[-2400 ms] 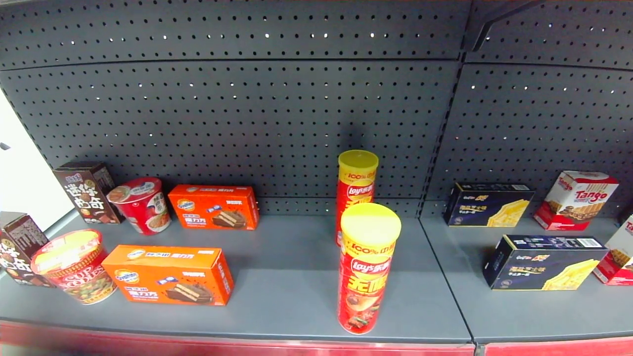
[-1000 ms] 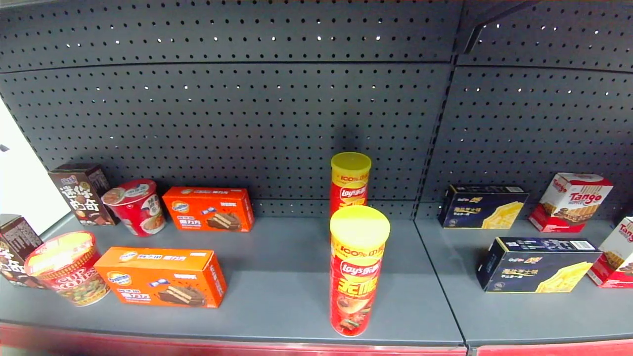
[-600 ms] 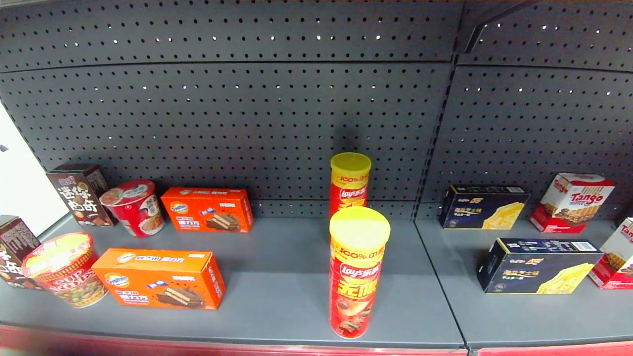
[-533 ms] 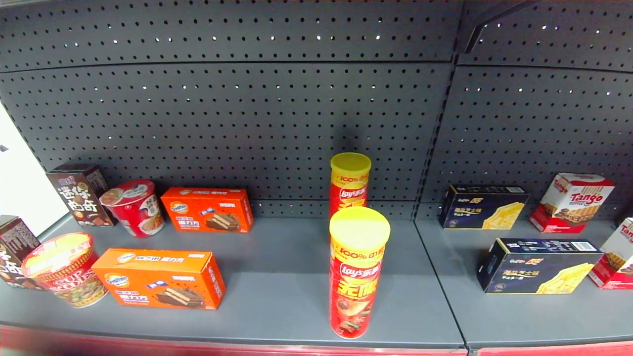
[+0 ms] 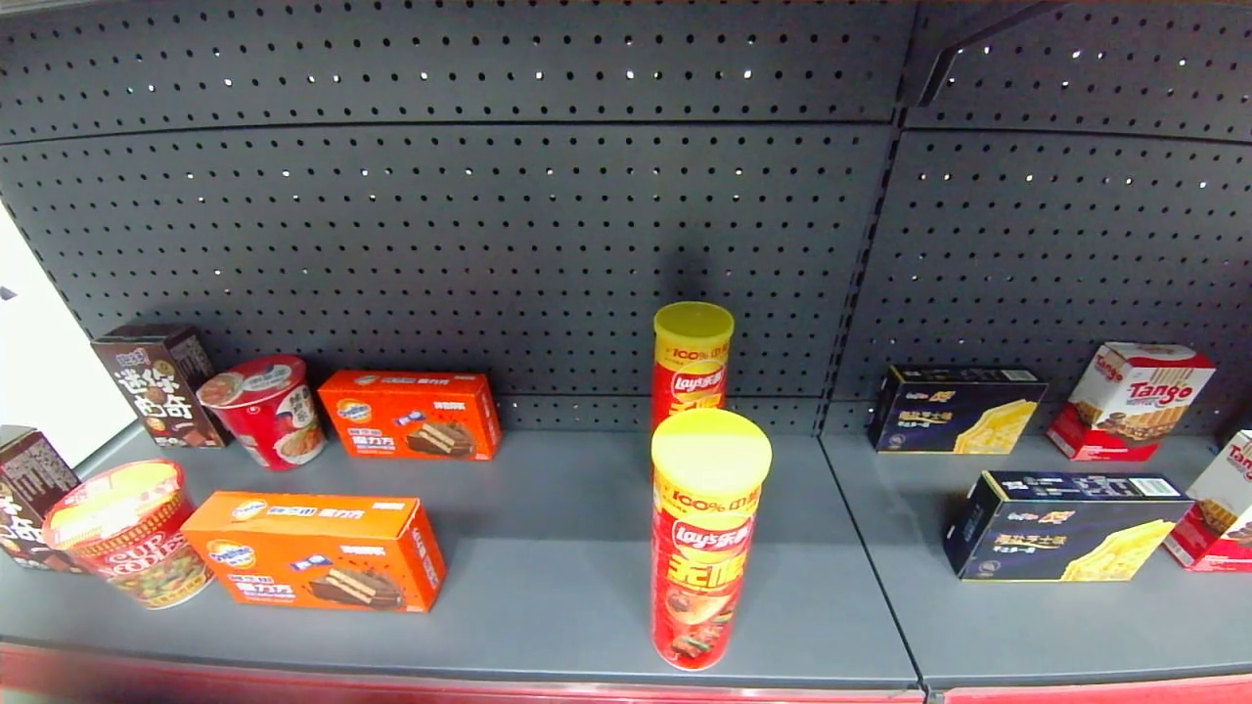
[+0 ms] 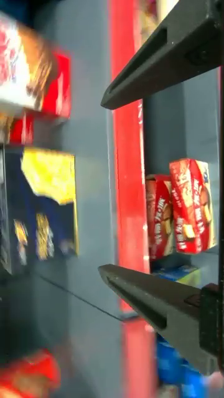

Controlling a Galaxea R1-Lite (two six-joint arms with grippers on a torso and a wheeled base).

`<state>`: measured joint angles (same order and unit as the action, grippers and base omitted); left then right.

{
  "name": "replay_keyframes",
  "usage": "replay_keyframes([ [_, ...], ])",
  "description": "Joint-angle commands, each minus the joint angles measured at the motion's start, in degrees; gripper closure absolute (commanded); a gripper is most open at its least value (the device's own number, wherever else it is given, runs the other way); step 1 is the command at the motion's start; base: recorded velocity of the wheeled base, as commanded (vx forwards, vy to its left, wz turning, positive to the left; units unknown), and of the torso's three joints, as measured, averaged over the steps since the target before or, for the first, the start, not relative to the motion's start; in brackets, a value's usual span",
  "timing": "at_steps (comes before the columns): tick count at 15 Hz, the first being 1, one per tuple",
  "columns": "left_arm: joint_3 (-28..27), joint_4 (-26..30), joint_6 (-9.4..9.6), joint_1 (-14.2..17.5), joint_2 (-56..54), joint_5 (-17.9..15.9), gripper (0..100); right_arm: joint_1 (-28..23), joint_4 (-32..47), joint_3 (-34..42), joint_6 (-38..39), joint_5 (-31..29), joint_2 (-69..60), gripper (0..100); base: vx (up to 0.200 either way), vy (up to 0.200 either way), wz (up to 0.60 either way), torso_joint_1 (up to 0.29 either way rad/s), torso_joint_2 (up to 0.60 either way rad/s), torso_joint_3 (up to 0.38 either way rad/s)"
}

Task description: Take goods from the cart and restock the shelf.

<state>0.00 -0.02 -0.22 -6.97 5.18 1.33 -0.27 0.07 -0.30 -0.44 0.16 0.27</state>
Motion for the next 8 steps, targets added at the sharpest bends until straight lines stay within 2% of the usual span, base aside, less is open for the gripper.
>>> replay_keyframes([
  [1,0.0,-0.1,-0.13,-0.1,0.1,0.2,0,0.1,-0.2,0.3,-0.5,1.2,0.1,0,0.000,0.000,0.00,0.000,0.00,0.000],
  [8,0.0,-0.1,-0.22,0.0,0.1,0.1,0,0.2,-0.1,0.3,-0.4,1.2,0.1,0,0.000,0.000,0.00,0.000,0.00,0.000],
])
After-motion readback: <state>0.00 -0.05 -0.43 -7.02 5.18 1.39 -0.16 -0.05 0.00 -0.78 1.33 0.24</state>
